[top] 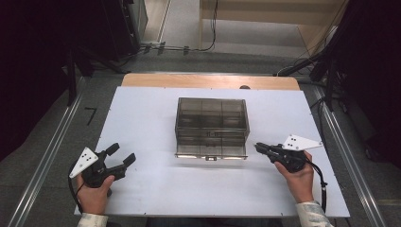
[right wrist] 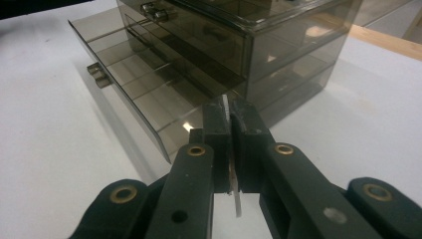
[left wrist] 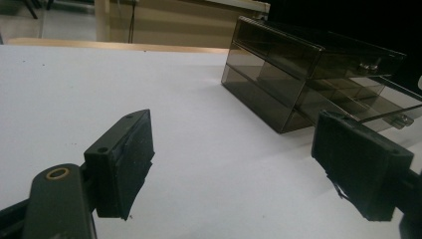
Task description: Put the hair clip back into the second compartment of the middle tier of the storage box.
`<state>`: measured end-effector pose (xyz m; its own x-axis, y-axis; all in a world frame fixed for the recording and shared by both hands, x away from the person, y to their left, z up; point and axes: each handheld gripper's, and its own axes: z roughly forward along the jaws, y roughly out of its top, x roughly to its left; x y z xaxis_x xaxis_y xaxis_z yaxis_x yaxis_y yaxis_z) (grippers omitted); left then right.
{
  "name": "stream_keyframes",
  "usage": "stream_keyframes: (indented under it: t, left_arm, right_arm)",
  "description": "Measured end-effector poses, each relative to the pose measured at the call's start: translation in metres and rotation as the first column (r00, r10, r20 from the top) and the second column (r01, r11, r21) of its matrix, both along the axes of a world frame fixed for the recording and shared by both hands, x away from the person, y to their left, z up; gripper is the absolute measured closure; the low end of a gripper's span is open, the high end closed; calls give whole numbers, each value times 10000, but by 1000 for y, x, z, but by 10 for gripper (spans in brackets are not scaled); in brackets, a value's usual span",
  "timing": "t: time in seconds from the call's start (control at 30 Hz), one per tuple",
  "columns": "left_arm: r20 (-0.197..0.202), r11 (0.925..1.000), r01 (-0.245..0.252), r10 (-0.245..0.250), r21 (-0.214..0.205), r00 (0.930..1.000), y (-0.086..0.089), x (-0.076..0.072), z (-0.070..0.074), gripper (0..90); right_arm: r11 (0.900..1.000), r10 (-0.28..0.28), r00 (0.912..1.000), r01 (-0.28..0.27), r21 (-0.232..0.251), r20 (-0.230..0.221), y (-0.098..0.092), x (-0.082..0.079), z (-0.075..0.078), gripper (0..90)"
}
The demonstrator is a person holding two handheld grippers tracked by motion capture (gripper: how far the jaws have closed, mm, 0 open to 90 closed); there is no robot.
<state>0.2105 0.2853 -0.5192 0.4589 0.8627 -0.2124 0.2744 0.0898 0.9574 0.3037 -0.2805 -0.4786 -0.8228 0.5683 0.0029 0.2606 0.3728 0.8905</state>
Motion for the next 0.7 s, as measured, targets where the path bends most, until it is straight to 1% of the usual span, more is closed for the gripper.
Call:
stream_keyframes:
  t: [0.13,0.17,0.57,0.6,0.67,0.7]
  left_arm:
    - [6,10000,-3,3,17,10000,0,0,0,170]
    - [5,10000,-1,1,20,10000,0,0,0,170]
    - [4,10000,5,-5,25,10000,0,0,0,170]
    - [9,10000,7,-7,25,10000,0,0,0,170]
    - [16,10000,9,-9,37,10000,0,0,0,170]
    - [13,10000,9,-9,29,10000,0,0,0,170]
  right_arm:
    - [9999,88,10000,-88,59,5,5,1,1,838]
    - [9998,200,9998,-200,94,-1,10,2,1,838]
    - [9984,551,9985,-551,86,61,30,6,4,838]
    - [9983,581,9983,-581,-3,45,36,6,5,838]
    - [9981,621,9981,-621,-20,36,37,6,5,838]
    - [9978,667,9977,-667,-64,70,42,7,5,838]
